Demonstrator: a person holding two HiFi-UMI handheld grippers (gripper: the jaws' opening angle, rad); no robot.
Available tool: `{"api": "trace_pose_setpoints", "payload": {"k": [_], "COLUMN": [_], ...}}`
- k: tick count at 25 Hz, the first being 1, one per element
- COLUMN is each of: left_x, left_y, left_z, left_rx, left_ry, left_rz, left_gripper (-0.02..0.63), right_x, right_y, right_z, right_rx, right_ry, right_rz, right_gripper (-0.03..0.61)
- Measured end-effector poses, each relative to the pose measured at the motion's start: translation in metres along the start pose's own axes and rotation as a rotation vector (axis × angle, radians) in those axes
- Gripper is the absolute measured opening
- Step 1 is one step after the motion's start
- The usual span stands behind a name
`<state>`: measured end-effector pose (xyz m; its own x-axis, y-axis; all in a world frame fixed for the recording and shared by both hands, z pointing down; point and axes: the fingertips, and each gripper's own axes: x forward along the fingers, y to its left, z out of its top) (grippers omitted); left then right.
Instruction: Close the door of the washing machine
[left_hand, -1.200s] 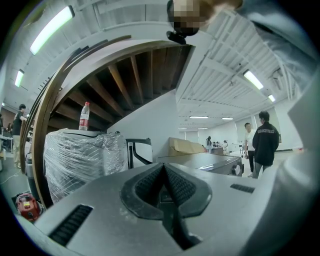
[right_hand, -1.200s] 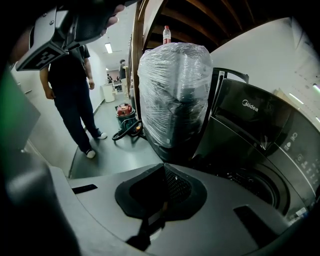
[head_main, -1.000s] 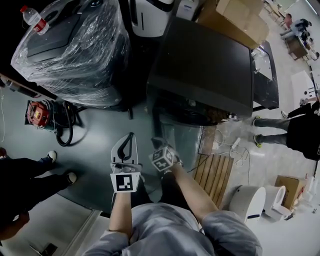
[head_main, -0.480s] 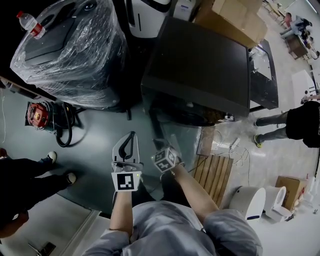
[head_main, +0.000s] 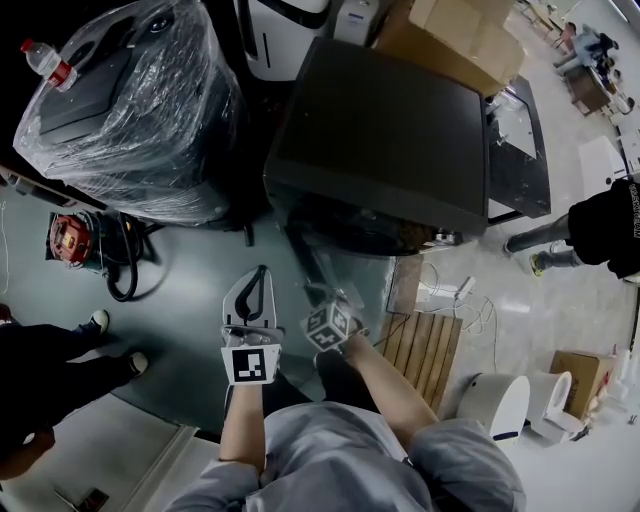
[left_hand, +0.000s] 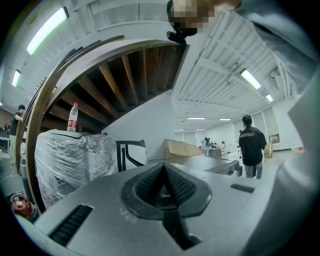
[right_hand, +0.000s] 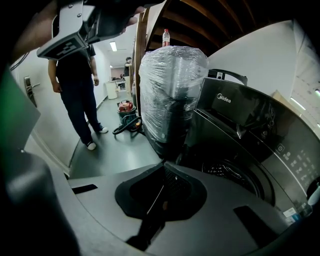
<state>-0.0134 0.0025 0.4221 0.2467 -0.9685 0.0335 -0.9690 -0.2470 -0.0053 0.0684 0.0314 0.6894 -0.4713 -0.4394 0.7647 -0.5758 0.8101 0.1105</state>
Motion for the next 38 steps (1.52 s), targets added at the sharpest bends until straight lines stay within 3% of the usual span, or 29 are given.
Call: {"api": "trace_pose_setpoints", "payload": {"k": [7, 38], "left_x": [0.011, 0.05], "left_y": [-0.019, -0.063], "left_z": [-0.004, -0.008], "left_rx": [-0.005, 0.007], "left_ry": [-0.001, 0.015], "left_rz": [-0.016, -0.045], "left_gripper": [0.002, 0.002], "right_x": [-0.007, -0.018], "right_y": [-0.013, -0.072], "right_z": [-0.007, -0.029], "right_rx": [0.031, -0.193], "right_ry": [0.0, 0.011], "right_rz": [0.0, -0.075], "right_gripper": [0.002, 0.002]}}
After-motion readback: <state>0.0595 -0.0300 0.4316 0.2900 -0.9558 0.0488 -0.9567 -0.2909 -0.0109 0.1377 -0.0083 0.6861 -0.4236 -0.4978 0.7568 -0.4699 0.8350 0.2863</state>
